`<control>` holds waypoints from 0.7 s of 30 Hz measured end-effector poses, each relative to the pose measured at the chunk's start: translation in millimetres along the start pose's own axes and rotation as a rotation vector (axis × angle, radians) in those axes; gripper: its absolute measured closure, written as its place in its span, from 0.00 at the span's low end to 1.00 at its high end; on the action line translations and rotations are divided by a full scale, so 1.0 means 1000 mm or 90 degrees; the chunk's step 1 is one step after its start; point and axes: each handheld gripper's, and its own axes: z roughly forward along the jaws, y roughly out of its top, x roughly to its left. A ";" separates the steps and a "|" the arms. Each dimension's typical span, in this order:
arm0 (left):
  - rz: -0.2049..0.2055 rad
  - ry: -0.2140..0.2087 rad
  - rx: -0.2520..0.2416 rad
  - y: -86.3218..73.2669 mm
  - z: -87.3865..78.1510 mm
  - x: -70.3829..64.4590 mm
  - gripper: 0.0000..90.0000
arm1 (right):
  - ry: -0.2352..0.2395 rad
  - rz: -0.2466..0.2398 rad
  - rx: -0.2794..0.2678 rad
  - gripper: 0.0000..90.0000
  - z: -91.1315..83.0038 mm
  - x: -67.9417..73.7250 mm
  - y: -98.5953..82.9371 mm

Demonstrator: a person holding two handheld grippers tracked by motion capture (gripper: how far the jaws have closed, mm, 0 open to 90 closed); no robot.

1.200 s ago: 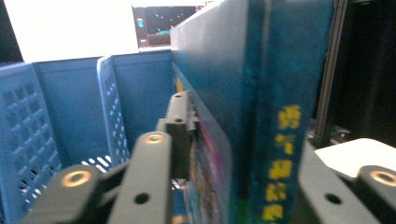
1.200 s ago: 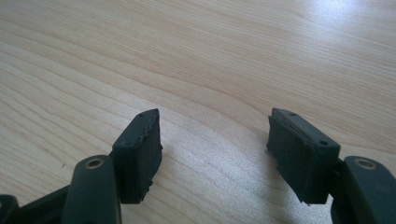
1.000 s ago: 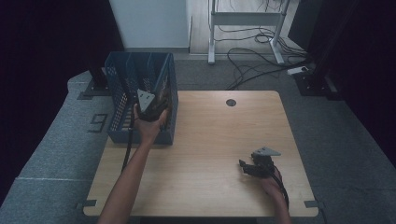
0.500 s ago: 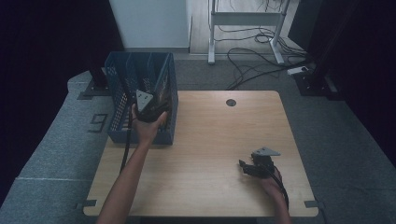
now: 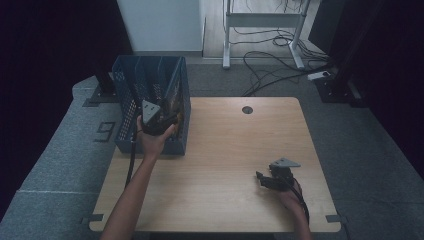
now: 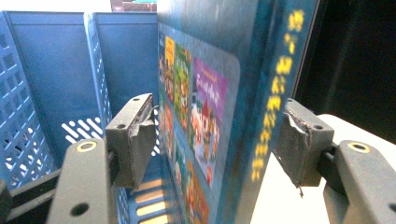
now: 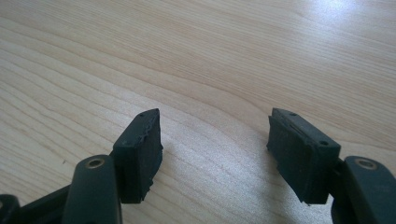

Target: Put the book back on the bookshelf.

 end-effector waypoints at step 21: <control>-0.009 -0.068 0.033 -0.022 -0.039 -0.003 0.34 | 0.003 0.003 0.000 0.38 0.000 0.000 0.000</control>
